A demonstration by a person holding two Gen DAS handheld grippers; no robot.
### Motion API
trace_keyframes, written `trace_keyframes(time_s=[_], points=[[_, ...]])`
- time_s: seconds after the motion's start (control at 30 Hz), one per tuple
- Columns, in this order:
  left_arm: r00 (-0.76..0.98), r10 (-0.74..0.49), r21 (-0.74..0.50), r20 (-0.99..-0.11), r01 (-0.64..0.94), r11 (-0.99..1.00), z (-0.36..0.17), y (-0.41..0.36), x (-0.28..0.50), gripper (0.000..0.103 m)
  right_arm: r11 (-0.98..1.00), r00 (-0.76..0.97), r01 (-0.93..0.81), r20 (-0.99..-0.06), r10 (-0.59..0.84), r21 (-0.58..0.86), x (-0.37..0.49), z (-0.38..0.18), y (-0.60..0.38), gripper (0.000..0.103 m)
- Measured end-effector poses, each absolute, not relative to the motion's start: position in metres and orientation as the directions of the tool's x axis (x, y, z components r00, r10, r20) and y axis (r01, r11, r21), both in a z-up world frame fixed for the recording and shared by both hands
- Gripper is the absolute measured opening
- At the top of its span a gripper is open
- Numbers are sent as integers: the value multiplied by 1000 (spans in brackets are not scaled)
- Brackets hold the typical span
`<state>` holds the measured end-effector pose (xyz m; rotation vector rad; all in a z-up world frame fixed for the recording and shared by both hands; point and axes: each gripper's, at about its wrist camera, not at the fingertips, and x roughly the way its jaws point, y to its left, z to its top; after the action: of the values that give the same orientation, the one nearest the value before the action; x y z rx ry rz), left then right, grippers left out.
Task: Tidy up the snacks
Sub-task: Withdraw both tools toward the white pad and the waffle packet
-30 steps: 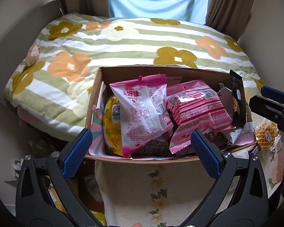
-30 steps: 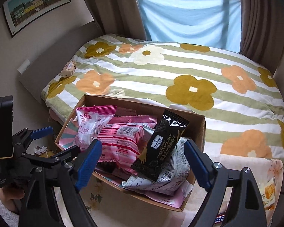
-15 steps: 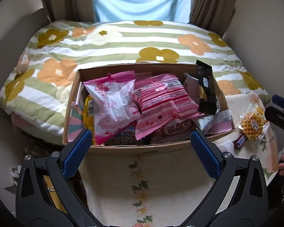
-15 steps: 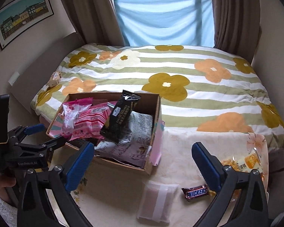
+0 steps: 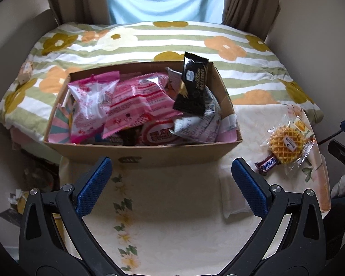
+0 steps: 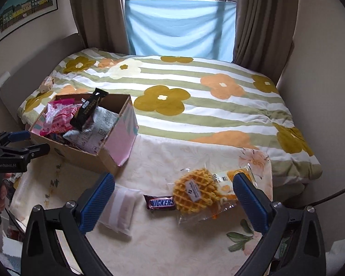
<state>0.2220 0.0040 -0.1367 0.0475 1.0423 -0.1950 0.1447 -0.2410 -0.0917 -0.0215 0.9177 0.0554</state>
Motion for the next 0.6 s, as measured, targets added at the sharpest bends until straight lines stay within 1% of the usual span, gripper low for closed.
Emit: trace_keyframes(time_s=[0.2, 0.33, 0.5, 0.6], points=[[447, -149, -89, -882, 151, 984, -167, -43, 201, 103, 992, 583, -119, -806, 101, 38, 134, -114, -278, 102], [424, -162, -113, -891, 139, 984, -196, -70, 192, 103, 987, 568, -156, -814, 117, 32, 134, -131, -293, 102], [409, -172, -119, -896, 151, 981, -236, -98, 184, 103, 976, 581, -216, -802, 137, 10, 138, -154, -298, 102], [406, -163, -106, -899, 160, 981, -255, -111, 182, 103, 971, 582, -236, -797, 160, 22, 145, -170, -298, 102]])
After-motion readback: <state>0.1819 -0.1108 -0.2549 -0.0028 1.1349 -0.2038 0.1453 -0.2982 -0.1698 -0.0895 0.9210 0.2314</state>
